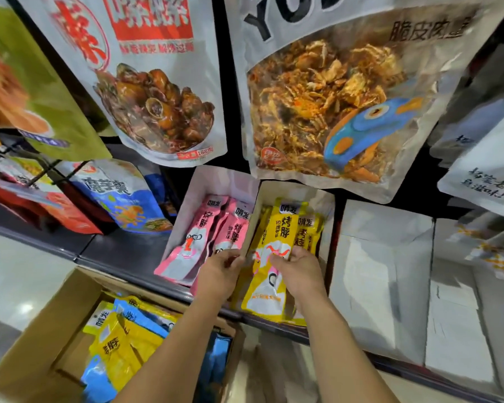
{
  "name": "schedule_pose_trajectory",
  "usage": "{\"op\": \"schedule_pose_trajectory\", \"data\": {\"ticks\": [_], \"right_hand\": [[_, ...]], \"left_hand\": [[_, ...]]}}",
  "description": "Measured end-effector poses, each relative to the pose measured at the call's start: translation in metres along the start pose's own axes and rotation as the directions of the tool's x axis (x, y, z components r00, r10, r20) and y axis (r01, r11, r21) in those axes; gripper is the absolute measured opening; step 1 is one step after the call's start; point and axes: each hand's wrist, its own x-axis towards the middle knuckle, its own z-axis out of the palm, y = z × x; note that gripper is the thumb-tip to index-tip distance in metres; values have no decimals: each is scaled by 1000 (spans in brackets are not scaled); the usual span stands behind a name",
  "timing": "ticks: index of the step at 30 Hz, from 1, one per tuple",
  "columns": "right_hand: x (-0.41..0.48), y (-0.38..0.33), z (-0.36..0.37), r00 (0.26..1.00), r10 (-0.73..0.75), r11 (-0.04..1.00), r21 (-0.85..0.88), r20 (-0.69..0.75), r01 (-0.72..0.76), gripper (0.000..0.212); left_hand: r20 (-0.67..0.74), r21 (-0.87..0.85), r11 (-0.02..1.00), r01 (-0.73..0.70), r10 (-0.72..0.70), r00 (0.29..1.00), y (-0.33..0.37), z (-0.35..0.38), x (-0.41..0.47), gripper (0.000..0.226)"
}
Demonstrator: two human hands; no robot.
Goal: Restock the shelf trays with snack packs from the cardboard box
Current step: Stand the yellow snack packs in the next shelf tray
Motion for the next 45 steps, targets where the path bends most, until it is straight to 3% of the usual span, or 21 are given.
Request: {"op": "schedule_pose_trajectory", "data": {"ticks": [5,8,12,16,21,25,30,33,36,45], "right_hand": [[13,1,31,1000,24,980,-196,-7,-25,29],[16,-2,39,999,20,948,-318,-48,-34,41],[13,-11,41,997,18,900,-434,-72,-48,32],[8,-17,38,999,20,831,-555,-31,-34,36],[-4,-31,27,1000,-27,720,-693,12,28,46],[-28,-50,25,983,-166,574,-803,78,161,49],[-71,-60,50,913,-258,347,-852,314,392,44],[-97,-53,68,857,-262,211,-840,445,500,51],[-121,-41,87,812,-255,143,-810,525,568,55],[-169,-2,146,710,-117,-18,-716,695,698,53]], "left_hand": [[55,-68,997,47,-43,998,-6,-3,5,16],[23,34,999,-11,11,1000,-6,-2,3,29],[10,48,999,-24,23,1000,0,-3,-2,28],[48,111,993,-31,26,999,7,-8,-4,22],[139,232,968,-96,65,988,16,-22,-18,32],[79,326,940,-102,80,994,20,-43,-44,39],[-35,608,788,-100,153,988,6,-87,-84,42],[-41,694,719,-32,85,996,-10,-119,-112,50],[-54,752,658,40,2,999,-28,-151,-139,53],[-106,665,714,222,-204,973,-89,-201,-181,59]]}}
